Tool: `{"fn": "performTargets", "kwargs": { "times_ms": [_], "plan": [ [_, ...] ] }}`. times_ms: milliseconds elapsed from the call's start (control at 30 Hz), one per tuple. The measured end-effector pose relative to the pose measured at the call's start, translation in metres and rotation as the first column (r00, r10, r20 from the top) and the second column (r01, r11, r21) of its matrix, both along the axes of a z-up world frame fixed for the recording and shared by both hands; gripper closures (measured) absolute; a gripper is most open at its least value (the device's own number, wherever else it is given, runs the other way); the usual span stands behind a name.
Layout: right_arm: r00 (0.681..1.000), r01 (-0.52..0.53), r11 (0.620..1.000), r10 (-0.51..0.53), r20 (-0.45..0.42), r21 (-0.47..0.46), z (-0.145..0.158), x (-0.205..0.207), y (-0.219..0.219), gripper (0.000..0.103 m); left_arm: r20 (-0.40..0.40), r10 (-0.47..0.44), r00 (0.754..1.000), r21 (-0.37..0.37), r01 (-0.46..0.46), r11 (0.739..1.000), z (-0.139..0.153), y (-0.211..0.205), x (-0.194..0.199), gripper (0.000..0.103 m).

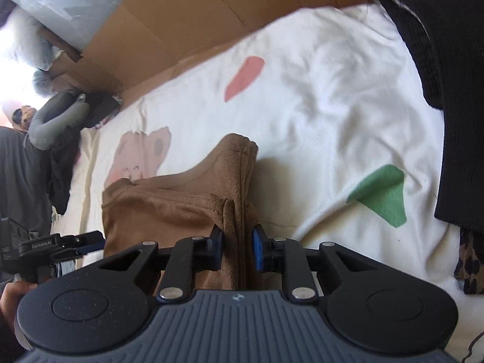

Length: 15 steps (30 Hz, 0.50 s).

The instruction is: Fold clothes

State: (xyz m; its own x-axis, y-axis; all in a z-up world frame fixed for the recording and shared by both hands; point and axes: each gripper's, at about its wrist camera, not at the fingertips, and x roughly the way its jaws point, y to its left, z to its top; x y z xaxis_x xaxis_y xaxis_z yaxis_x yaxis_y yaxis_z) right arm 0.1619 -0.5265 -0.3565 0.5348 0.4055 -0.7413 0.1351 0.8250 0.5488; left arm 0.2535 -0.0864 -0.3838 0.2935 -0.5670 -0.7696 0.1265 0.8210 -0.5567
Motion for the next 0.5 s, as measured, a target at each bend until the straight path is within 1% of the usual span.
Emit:
{"fn": "performTargets", "kwargs": {
  "times_ms": [33, 100, 133, 200, 267, 300, 367, 400, 433, 467, 500],
  "plan": [
    [1.000, 0.001, 1.000, -0.001, 0.000, 0.001, -0.001, 0.000, -0.001, 0.083, -0.016, 0.000, 1.000, -0.024, -0.001, 1.000, -0.003, 0.003, -0.002, 0.041],
    [1.000, 0.003, 1.000, -0.003, -0.001, 0.005, -0.002, 0.000, -0.002, 0.082, -0.036, -0.011, 0.999, -0.038, 0.010, 0.999, -0.009, 0.004, -0.007, 0.040],
    [1.000, 0.005, 1.000, -0.005, -0.003, 0.008, -0.004, 0.000, -0.002, 0.082, -0.030, -0.025, 0.999, -0.036, 0.024, 0.999, -0.011, 0.003, -0.008, 0.040],
    [1.000, 0.011, 1.000, -0.011, -0.013, 0.015, -0.007, 0.001, -0.005, 0.077, -0.017, -0.035, 0.999, -0.047, 0.035, 0.998, -0.013, 0.003, -0.007, 0.039],
    [0.999, 0.026, 0.999, -0.025, -0.027, 0.022, -0.013, 0.002, -0.006, 0.076, -0.026, -0.027, 0.999, -0.087, 0.024, 0.996, -0.017, 0.005, -0.002, 0.032],
    [0.999, 0.033, 0.999, -0.032, -0.034, 0.027, -0.016, 0.002, -0.007, 0.074, -0.031, -0.024, 0.999, -0.114, 0.021, 0.993, -0.019, 0.005, 0.001, 0.030],
    [0.998, 0.048, 0.998, -0.046, -0.048, 0.037, -0.021, 0.003, -0.007, 0.073, -0.028, -0.028, 0.999, -0.141, 0.024, 0.990, -0.022, 0.005, 0.008, 0.029],
    [0.997, 0.063, 0.996, -0.060, -0.057, 0.056, -0.024, 0.004, -0.008, 0.073, -0.027, -0.032, 0.999, -0.153, 0.027, 0.988, -0.023, 0.004, 0.011, 0.029],
    [0.995, 0.078, 0.994, -0.073, -0.066, 0.075, -0.028, 0.004, -0.009, 0.073, -0.027, -0.034, 0.999, -0.161, 0.029, 0.986, -0.024, 0.003, 0.013, 0.033],
    [0.994, 0.090, 0.992, -0.084, -0.071, 0.088, -0.030, 0.004, -0.010, 0.073, -0.027, -0.038, 0.999, -0.166, 0.033, 0.986, -0.025, 0.001, 0.015, 0.048],
    [0.994, 0.090, 0.992, -0.084, -0.069, 0.087, -0.029, 0.005, -0.009, 0.073, -0.028, -0.043, 0.999, -0.162, 0.038, 0.986, -0.026, -0.002, 0.015, 0.062]
  ]
}}
